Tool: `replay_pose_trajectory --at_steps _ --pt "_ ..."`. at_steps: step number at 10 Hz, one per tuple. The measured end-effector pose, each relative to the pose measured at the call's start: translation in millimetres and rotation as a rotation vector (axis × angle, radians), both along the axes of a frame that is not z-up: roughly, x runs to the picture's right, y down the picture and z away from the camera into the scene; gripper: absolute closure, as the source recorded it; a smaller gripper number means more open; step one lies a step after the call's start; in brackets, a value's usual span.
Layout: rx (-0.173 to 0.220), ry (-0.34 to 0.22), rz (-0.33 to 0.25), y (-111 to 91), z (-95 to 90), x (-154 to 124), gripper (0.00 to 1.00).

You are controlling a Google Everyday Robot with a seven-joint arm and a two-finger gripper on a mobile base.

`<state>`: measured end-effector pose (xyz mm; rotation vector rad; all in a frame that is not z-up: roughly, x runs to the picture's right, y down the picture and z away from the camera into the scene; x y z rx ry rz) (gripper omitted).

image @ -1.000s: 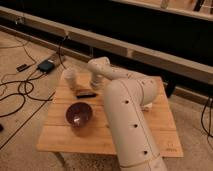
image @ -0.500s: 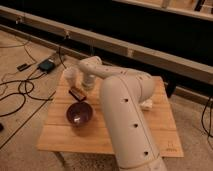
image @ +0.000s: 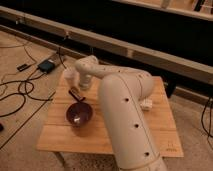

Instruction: Push the eraser across the table

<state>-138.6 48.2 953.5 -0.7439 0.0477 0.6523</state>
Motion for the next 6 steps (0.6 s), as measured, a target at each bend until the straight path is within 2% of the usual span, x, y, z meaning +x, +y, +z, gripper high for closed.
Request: replay_pose_trajectory --at_steps 6 --pt "0.036 0.001 0.025 -17 4.9 -1 1.00"
